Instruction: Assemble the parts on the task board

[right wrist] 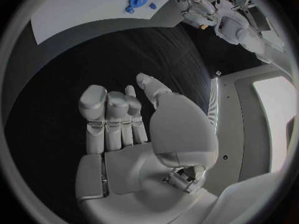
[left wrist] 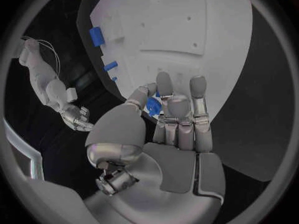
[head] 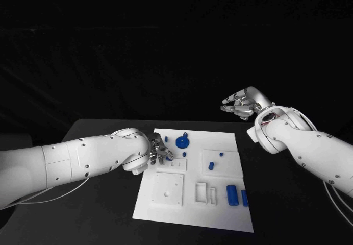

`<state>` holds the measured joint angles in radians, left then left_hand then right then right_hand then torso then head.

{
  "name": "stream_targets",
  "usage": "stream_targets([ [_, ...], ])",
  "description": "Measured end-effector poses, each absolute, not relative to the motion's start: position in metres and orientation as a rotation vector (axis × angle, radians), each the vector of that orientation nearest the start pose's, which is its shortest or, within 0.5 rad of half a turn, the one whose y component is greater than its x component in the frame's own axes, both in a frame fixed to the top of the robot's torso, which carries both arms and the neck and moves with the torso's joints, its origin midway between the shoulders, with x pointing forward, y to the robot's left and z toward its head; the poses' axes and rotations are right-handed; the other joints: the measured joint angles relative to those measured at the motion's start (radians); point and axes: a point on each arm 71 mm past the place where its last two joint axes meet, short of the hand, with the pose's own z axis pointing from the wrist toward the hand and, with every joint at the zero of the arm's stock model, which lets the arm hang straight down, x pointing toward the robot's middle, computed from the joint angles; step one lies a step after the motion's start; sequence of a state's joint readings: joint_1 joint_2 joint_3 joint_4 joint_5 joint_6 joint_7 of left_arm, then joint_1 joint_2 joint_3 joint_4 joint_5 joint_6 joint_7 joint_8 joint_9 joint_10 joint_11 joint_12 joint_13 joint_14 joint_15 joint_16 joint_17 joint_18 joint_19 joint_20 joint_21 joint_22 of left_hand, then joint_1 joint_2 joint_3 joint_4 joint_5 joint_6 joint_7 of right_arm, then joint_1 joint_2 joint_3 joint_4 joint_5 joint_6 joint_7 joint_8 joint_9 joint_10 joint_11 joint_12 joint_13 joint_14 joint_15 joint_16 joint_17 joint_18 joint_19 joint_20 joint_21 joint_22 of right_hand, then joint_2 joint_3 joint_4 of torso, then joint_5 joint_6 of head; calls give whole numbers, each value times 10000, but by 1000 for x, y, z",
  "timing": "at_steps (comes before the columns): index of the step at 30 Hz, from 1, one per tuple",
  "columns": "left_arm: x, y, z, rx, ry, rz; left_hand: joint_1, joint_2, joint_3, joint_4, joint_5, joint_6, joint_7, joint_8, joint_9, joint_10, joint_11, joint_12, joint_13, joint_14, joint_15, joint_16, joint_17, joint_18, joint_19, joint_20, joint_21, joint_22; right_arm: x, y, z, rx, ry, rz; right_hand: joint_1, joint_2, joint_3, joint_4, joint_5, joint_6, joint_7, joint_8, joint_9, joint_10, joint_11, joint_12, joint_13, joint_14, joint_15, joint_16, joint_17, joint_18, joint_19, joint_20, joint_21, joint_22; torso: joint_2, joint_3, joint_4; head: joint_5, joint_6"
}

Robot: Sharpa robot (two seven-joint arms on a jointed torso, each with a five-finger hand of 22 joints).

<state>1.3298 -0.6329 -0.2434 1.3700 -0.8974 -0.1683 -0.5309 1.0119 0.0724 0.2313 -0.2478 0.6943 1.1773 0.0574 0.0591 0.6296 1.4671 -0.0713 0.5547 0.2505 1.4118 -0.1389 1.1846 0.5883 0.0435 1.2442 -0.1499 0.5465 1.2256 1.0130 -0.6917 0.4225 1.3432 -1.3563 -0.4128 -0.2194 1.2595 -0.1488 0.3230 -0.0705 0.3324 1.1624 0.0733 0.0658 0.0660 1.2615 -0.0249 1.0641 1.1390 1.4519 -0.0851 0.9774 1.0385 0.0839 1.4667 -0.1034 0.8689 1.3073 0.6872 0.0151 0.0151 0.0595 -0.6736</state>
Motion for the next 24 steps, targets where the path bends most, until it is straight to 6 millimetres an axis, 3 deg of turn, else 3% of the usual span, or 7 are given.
stream_targets([
  [23, 503, 159, -235, -3092, 21873, -3981, 54, -51, 83, 34, -100, 2, 2, 37, 77, -14, -14, 73, -35, 30, 35, -14, 226, 0, 160, 17, -396, 417, 543, -219, -131, 4031, 14154, 6955, -41, -40, -13, -13, 162, 0, 0, 0, 0, 1, 0, 0, -20, 0, 0, -37, -2, 0, 0, 0, -56, 0, -7, 17, -9, -23, -103],
  [24, 503, 158, -235, -3057, 21893, -3971, 54, -51, 90, 41, -101, 2, 2, 36, 78, -14, -14, 104, -35, 30, 36, 44, 275, -61, 160, 17, -444, 455, 543, -219, -131, 4032, 14157, 6957, -41, -41, -13, -14, 162, 0, 0, 0, 0, 1, 0, 0, -20, 0, 0, -36, -2, 0, 0, 0, -56, 0, -8, 17, -8, -23, -108],
])
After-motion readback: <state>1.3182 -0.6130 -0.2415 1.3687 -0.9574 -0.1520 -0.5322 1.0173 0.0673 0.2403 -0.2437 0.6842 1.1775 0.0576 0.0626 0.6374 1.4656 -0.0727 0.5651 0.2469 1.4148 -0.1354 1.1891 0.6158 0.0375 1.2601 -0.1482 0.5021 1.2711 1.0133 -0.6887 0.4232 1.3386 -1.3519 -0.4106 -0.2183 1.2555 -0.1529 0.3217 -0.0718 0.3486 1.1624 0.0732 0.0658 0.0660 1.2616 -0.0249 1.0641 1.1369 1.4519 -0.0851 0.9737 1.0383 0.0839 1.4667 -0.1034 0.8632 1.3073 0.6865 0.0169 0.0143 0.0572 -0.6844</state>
